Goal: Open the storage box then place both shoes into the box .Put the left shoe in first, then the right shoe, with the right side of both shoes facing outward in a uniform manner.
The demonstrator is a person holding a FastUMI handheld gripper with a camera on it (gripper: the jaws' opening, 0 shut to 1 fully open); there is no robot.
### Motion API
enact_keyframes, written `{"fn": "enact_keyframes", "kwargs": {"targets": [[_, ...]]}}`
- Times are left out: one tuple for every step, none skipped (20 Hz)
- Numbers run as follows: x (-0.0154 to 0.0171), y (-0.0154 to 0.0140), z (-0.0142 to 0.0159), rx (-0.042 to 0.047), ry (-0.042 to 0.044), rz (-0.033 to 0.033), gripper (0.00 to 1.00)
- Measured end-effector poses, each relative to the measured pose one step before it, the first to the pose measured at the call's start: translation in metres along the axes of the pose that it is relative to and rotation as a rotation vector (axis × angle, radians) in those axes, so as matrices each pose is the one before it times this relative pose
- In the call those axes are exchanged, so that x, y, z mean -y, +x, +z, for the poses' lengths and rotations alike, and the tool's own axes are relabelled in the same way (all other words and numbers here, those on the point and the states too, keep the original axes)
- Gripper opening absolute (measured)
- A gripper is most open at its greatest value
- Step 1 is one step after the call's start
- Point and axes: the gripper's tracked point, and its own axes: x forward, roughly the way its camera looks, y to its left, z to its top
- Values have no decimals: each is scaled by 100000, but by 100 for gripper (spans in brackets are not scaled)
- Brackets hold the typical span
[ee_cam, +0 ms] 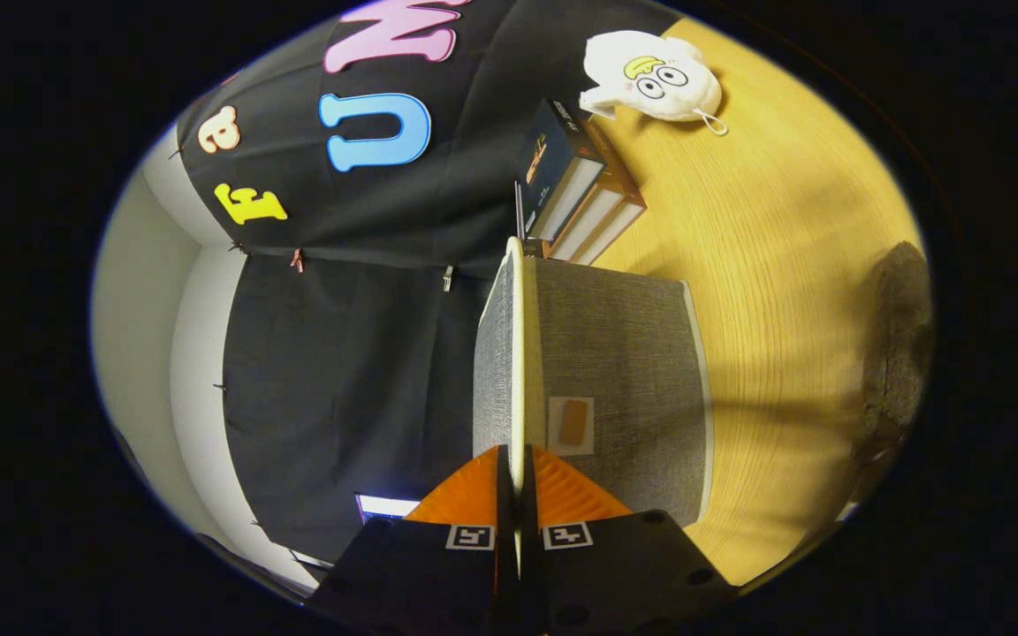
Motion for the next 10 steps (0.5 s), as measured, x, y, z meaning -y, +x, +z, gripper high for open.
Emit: {"fn": "enact_keyframes", "kwargs": {"targets": [[-1038,25,21,1399,-2246,-819,5],[-1261,-48,-74,1137,-2386,-463,5],[-1633,264,-41,1111,-2827,199,5],[-1613,307,-111,831,-2548,-353,6],[-1531,630,-120,569,-2856,-211,6],[-1643,751,-86,804,-3011,-263,6],[-1544,988,-192,-2,-2617,17,6],[-1553,1071,-415,-445,-2376,102,6],[-1428,1207,-530,-1016,-2408,277,6],[-1503,1187,-360,-953,-2131,173,7]]}}
